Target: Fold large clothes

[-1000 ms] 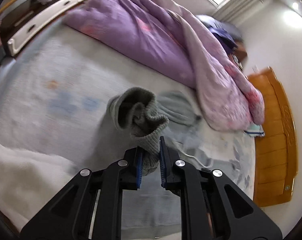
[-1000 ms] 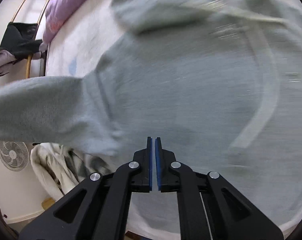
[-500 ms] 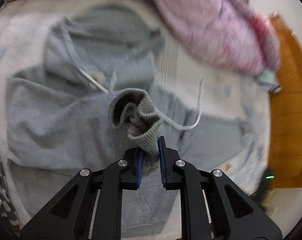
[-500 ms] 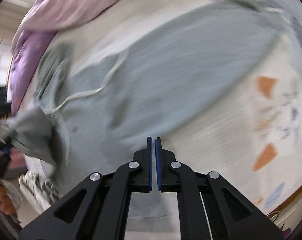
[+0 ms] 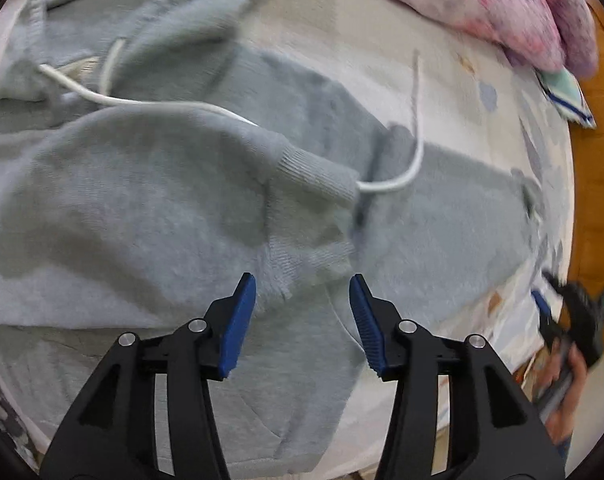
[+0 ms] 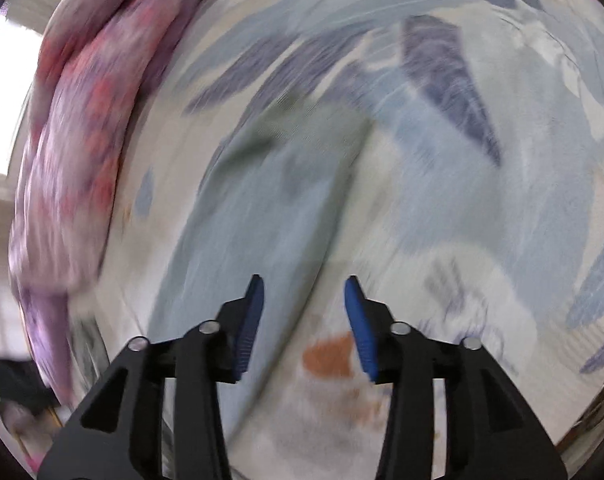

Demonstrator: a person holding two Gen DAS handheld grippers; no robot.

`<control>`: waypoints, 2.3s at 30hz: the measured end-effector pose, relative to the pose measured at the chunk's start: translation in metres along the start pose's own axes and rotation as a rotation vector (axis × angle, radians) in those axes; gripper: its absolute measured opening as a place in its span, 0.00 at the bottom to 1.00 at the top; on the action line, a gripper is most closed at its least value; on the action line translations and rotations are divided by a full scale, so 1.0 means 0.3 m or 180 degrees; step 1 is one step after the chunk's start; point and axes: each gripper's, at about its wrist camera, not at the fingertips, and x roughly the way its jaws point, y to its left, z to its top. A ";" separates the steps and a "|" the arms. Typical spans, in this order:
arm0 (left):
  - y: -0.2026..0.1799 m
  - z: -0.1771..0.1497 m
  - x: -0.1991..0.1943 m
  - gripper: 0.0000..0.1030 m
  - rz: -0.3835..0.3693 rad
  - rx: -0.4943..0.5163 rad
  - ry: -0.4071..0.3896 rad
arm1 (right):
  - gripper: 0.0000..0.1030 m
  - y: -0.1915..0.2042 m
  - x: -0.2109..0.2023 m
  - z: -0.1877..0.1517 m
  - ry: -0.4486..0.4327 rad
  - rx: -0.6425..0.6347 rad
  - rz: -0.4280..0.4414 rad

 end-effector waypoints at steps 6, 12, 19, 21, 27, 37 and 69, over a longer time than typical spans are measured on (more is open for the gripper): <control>0.005 -0.013 -0.073 0.71 -0.0026 0.0151 -0.0250 | 0.46 -0.065 0.102 0.121 -0.0002 0.0284 -0.0015; 0.075 0.002 -0.066 0.74 0.0492 0.0184 -0.0460 | 0.46 -0.054 0.178 0.140 -0.0053 0.0263 -0.0044; 0.091 -0.016 0.021 0.64 0.0558 0.0461 -0.0496 | 0.09 0.052 0.068 0.108 -0.0483 -0.0230 0.0087; 0.048 -0.037 0.034 0.64 0.0455 0.0667 -0.0542 | 0.09 0.122 -0.012 0.076 -0.0654 -0.0433 0.0234; -0.004 -0.051 0.174 0.67 0.0714 0.1059 -0.0315 | 0.09 0.368 -0.171 -0.069 -0.0874 -0.1070 0.0727; 0.254 -0.056 -0.202 0.74 0.0098 0.0393 -0.0749 | 0.09 0.869 -0.240 -0.575 -0.0600 -0.2190 0.1146; 1.113 -0.168 -0.620 0.85 0.0253 -0.1044 -0.1082 | 0.57 1.140 0.153 -1.624 0.1174 -0.3194 0.0925</control>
